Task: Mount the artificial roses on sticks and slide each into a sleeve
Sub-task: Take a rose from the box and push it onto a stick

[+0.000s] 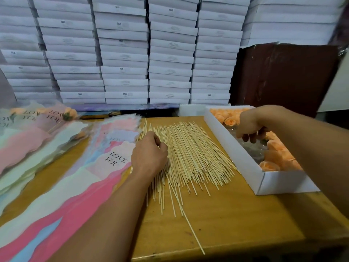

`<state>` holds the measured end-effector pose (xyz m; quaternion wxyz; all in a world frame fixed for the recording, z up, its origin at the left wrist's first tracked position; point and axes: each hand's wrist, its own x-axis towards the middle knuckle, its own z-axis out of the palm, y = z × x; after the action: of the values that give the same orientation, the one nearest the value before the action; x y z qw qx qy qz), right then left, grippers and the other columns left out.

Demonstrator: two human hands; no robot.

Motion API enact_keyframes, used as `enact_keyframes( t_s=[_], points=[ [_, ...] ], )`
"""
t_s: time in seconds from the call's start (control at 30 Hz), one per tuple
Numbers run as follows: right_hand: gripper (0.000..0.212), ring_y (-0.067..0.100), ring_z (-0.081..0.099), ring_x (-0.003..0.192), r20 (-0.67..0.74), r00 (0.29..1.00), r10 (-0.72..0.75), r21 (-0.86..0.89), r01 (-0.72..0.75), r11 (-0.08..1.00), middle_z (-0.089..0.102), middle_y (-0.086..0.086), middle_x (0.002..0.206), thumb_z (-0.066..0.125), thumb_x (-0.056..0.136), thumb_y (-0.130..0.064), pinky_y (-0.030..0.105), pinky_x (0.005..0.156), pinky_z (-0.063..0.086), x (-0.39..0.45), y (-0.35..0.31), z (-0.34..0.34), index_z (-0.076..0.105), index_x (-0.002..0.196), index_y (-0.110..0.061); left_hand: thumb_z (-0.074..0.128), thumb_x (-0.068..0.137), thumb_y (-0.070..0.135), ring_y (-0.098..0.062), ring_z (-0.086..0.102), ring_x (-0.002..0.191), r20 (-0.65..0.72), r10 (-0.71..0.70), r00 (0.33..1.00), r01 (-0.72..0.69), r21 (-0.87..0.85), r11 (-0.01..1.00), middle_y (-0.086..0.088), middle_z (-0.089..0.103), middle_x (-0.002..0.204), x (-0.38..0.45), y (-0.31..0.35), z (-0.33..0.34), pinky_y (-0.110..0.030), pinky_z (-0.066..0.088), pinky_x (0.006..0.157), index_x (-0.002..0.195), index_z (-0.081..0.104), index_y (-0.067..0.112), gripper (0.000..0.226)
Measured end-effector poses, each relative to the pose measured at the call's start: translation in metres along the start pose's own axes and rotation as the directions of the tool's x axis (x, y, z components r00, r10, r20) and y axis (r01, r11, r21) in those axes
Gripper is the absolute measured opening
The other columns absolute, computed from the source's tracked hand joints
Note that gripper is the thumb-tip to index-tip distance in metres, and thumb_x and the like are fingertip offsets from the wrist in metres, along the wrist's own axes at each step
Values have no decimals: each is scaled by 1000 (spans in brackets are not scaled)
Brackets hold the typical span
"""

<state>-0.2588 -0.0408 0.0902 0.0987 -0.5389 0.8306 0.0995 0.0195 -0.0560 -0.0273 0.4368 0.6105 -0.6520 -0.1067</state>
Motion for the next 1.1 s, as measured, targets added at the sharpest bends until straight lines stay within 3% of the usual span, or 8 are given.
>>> enact_keyframes(
  t_s=[0.13, 0.27, 0.43, 0.6, 0.7, 0.83, 0.97, 1.1],
  points=[
    [12, 16, 65, 46, 86, 996, 12, -109, -2, 994, 73, 7, 73, 70, 92, -19, 23, 48, 52, -9, 11, -1, 68, 89, -7, 60, 91, 26, -25, 59, 74, 9, 4, 1000, -4, -1, 1000, 6, 59, 75, -1, 0, 0, -33, 41, 62, 86, 53, 22, 10],
    [35, 22, 70, 86, 241, 969, 50, -212, 2, 977, 69, 9, 104, 82, 83, -39, 29, 69, 62, -15, 17, 9, 70, 102, -11, 60, 91, 25, -24, 58, 72, 7, -3, 1000, 3, -1, 1000, 4, 59, 74, -1, 1, 0, -33, 38, 61, 84, 53, 21, 10],
    [57, 18, 62, 76, 213, 972, 104, -305, -35, 952, 60, 9, 130, 78, 86, -40, 27, 73, 60, -22, 17, 21, 60, 133, -13, 60, 92, 24, -19, 55, 69, 14, -9, 1000, 9, 0, 1000, 6, 57, 73, -3, 2, -2, -32, 36, 58, 84, 53, 21, 11],
    [29, 15, 60, 78, 183, 973, 141, -299, -81, 951, 60, -2, 97, 72, 89, -43, 31, 98, 55, -27, 16, 27, 62, 105, -21, 59, 92, 24, -23, 58, 73, 29, -4, 1000, 3, 2, 1000, 4, 59, 76, -5, 2, -5, -33, 40, 61, 86, 54, 20, 9],
    [26, 14, 60, 75, 190, 974, 121, -336, -51, 941, 58, 0, 88, 68, 94, -42, 27, 88, 57, -30, 16, 25, 59, 89, -17, 59, 92, 24, -26, 59, 76, 42, -9, 999, 9, 2, 1000, 2, 61, 79, -6, 2, -6, -36, 46, 64, 88, 54, 20, 8],
    [39, 17, 64, 80, 226, 969, 101, -308, -27, 951, 59, 1, 92, 71, 92, -36, 26, 76, 59, -30, 16, 22, 61, 121, -12, 58, 92, 24, -27, 59, 76, 50, -3, 999, 3, 4, 1000, 2, 60, 78, -7, 1, -7, -35, 44, 63, 86, 53, 20, 9],
    [19, 16, 65, 79, 230, 967, 109, -329, -28, 944, 63, 4, 93, 72, 92, -29, 27, 81, 58, -28, 17, 21, 61, 92, -14, 58, 92, 23, -25, 59, 74, 55, -3, 999, 2, 9, 1000, 3, 59, 76, -7, 1, -5, -34, 44, 62, 86, 53, 20, 9],
    [14, 14, 60, 66, 199, 972, 124, -323, -55, 945, 63, 5, 87, 69, 92, -26, 24, 64, 54, -30, 14, 17, 64, 91, -13, 58, 92, 23, -25, 59, 74, 58, -7, 998, 6, 11, 1000, 2, 60, 77, -7, 0, -5, -35, 46, 62, 86, 53, 20, 9]
  ],
)
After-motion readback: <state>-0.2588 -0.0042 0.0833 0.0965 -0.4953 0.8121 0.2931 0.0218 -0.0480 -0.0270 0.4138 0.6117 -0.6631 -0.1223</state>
